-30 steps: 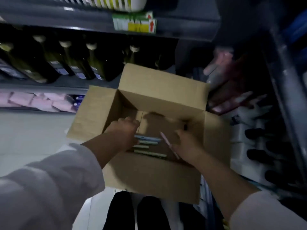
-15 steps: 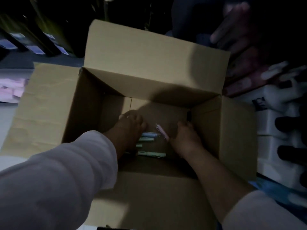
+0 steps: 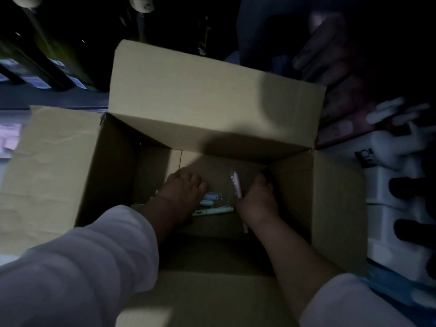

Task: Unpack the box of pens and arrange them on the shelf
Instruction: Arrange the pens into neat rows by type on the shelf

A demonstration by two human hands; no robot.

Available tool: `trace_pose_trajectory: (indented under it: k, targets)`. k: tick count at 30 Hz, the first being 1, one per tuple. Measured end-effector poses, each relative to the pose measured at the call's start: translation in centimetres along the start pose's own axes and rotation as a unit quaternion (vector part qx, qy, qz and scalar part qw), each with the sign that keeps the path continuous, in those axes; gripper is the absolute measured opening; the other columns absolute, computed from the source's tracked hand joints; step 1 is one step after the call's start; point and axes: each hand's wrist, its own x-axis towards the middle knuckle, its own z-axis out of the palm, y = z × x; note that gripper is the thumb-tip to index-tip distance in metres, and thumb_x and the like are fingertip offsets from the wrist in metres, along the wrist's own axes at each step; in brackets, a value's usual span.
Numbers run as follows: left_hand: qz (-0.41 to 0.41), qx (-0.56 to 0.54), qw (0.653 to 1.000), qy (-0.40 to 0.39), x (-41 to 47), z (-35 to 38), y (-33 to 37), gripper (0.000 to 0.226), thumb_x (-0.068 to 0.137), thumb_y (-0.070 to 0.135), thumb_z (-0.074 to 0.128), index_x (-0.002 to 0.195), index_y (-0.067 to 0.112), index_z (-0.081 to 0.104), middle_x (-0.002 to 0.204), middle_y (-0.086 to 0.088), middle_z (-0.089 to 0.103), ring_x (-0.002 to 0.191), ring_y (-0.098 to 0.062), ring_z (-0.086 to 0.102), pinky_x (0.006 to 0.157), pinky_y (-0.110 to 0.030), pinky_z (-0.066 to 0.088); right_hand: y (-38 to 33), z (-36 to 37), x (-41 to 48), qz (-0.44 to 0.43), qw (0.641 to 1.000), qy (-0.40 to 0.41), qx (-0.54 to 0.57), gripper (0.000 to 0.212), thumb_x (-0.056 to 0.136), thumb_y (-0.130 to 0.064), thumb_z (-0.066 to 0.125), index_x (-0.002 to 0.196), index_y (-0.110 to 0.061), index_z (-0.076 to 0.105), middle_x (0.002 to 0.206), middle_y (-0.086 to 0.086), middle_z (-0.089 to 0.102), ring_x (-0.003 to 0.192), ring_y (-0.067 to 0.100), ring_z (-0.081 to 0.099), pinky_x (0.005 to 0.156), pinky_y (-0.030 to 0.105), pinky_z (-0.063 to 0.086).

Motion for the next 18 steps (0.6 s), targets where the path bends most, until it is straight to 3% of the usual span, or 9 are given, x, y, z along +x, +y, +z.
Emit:
trace_pose_trajectory:
  k: [5,8,13,18]
  targets:
    - [-0.017,-0.046,0.999,0.012,0.2,-0.5,-0.8,0.062,0.084,0.037,0.063,0.135,0.015,0.036,0.137,-0.011,0.042,0.124,-0.029,0.042,0.095,-0.037,0.04,0.2,0.0,0.9,-0.013,0.998,0.033,0.061,0.08,0.077,-0.014,0.076,0.144,-0.012,0.032,0.14,0.012,0.047,0.125,0.029,0.049,0.092,0.028,0.044]
    - [-0.036,-0.08,0.996,0.015,0.5,-0.3,-0.8,0.054,0.086,0.033,0.062,0.131,0.014,0.04,0.134,-0.01,0.045,0.122,-0.028,0.044,0.095,-0.035,0.04,0.1,0.1,1.0,-0.015,1.0,-0.002,0.014,0.071,0.079,-0.018,0.075,0.138,-0.008,0.036,0.134,0.011,0.052,0.12,0.028,0.053,0.082,0.022,0.041]
    - [-0.093,-0.155,0.983,0.032,0.8,0.0,-1.5,0.04,0.092,0.023,0.053,0.13,0.013,0.046,0.132,-0.011,0.047,0.121,-0.027,0.047,0.097,-0.036,0.039,-0.6,0.9,2.0,-0.019,0.997,0.023,-0.064,0.055,0.089,-0.02,0.063,0.133,-0.007,0.032,0.131,0.014,0.055,0.118,0.03,0.056,0.088,0.03,0.046]
    - [-0.098,-0.243,0.964,0.043,0.5,-0.1,-2.3,0.035,0.087,0.02,0.056,0.121,0.016,0.05,0.126,-0.011,0.054,0.114,-0.028,0.053,0.093,-0.035,0.043,-0.5,1.7,2.7,-0.012,1.0,0.017,-0.003,0.052,0.087,-0.01,0.062,0.13,-0.009,0.032,0.127,0.015,0.057,0.115,0.033,0.057,0.091,0.035,0.048]
